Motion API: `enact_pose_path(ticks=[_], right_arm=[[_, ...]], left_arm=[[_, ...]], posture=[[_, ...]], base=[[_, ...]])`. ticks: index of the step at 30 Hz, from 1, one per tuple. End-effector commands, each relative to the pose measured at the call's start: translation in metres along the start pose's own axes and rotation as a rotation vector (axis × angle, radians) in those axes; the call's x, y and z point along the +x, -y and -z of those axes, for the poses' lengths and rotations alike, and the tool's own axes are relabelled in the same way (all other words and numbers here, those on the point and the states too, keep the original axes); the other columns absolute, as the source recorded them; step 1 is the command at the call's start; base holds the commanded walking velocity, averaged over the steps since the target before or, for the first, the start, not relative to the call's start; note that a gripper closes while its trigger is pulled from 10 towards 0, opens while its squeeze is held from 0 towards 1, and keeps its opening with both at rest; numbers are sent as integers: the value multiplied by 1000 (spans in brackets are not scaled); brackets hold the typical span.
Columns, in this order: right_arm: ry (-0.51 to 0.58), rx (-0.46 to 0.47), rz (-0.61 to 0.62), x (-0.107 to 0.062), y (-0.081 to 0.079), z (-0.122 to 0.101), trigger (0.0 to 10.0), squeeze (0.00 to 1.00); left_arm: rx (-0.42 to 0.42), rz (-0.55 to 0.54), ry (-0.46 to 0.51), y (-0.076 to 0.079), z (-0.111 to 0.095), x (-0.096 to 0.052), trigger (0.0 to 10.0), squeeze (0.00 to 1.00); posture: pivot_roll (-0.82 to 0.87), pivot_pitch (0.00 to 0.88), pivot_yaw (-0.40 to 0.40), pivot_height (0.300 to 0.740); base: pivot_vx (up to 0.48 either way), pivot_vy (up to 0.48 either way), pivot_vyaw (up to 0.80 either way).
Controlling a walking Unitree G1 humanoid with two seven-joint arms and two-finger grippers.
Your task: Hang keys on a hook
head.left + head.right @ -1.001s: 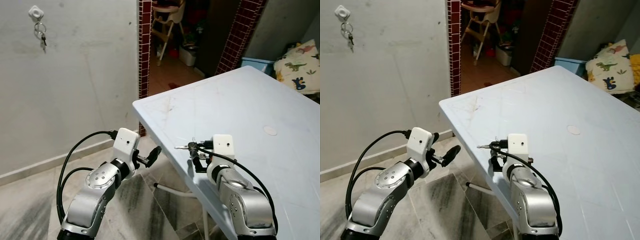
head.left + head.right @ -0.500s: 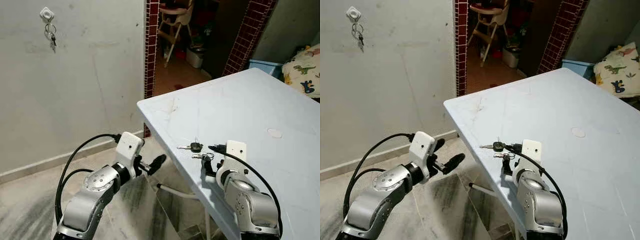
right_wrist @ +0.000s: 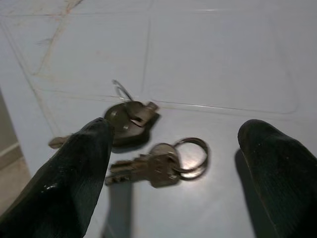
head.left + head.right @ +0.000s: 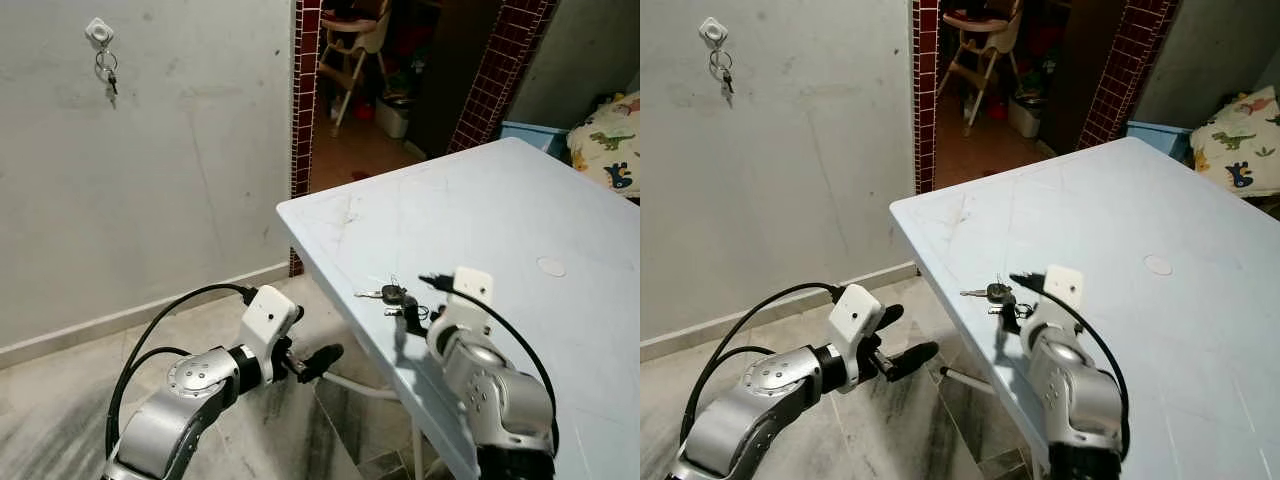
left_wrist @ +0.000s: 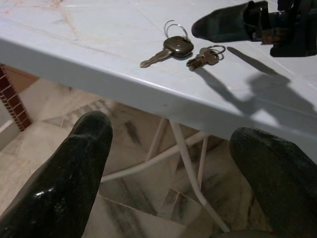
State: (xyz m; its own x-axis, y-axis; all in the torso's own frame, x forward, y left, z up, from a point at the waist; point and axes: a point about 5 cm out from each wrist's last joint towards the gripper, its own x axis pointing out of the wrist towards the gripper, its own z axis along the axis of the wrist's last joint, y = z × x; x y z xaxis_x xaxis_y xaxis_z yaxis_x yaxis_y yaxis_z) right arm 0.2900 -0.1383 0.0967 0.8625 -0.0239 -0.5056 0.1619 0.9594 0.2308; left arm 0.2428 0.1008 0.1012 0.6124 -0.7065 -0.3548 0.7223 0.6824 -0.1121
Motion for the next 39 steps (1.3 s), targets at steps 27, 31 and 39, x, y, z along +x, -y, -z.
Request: enact_pose_path(ticks=[27, 31, 39], right_arm=[[-171, 88, 19, -1, -9, 39, 0, 0], [-122, -11, -1, 1, -10, 35, 0, 0], [-131, -17, -16, 2, -11, 41, 0, 0]], left_arm=[[38, 22, -6, 1, -6, 2, 10000, 0], [42, 22, -3, 1, -6, 3, 10000, 0], [47, 21, -1, 1, -7, 3, 10000, 0]], posture=[[85, 0, -68, 740], [84, 0, -67, 740], [93, 0, -70, 740]], base=[[0, 0, 0], [0, 0, 0], [0, 0, 0]])
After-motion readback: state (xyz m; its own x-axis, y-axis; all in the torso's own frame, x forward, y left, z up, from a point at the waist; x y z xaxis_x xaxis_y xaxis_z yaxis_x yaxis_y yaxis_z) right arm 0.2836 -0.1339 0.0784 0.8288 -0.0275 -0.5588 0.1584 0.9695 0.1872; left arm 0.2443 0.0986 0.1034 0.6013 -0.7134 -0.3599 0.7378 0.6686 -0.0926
